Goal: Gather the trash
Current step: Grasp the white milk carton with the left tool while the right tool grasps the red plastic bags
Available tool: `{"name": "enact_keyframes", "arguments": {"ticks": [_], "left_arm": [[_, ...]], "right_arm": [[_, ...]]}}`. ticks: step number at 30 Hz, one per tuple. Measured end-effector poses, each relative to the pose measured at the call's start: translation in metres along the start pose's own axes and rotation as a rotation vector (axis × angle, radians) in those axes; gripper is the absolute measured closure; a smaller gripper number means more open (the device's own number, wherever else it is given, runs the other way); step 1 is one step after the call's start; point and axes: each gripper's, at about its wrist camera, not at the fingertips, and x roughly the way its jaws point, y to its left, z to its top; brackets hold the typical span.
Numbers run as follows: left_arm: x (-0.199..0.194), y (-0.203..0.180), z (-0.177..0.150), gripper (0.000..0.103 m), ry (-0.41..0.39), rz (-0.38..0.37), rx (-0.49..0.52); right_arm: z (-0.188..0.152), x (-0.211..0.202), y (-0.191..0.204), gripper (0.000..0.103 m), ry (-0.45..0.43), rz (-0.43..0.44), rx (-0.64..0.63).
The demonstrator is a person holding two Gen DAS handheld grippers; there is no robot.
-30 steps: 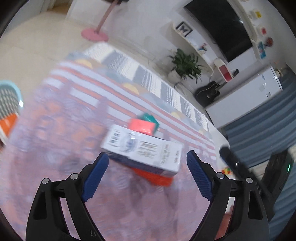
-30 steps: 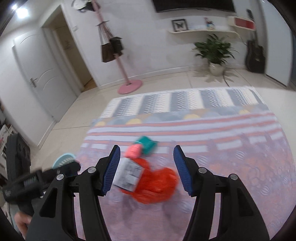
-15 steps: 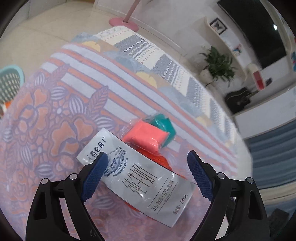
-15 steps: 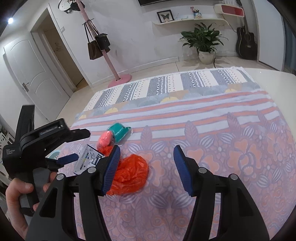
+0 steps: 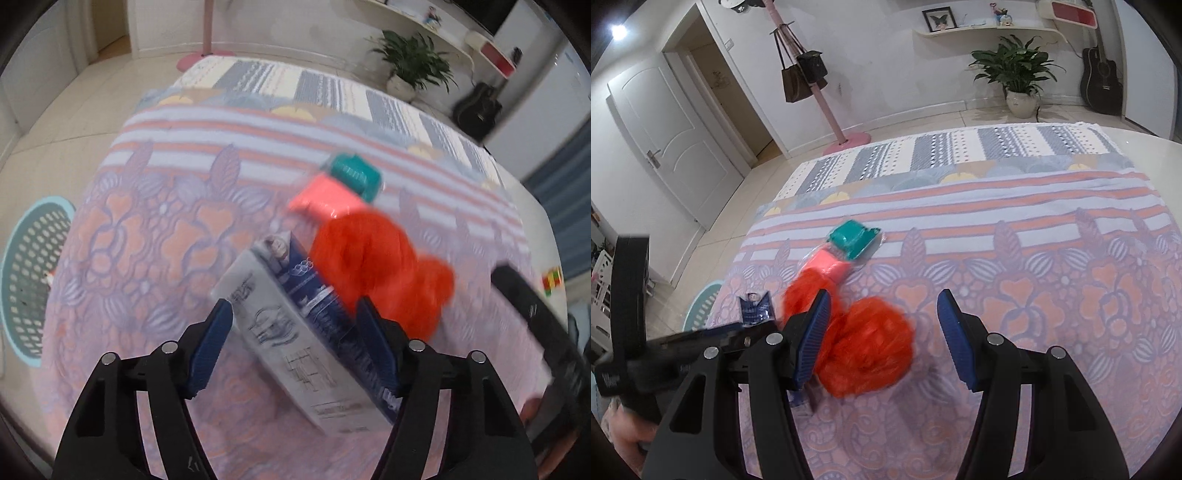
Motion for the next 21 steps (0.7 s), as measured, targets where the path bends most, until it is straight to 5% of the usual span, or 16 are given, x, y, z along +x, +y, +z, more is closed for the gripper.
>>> {"name": "enact_keyframes", "arguments": {"ticks": [7,17,21], "left_arm": [[-0.014,0.028,-0.033,0.033,-0.011,-0.098,-0.04],[0.023,0.007,-0.027,0.027,0.022,-0.149,-0.19],[0.022,-0.002,-0.03,0.038,-0.017,-0.146,-0.166]], "right_arm": [[-0.006,0.007,0.004,0.047,0.03,0.017,-0.001],[-0.004,0.001,0.003,0.047,0.028,0.019,-0.006],[-0.004,0.001,-0.005,0.047,0.037,0.027,0.003]]}}
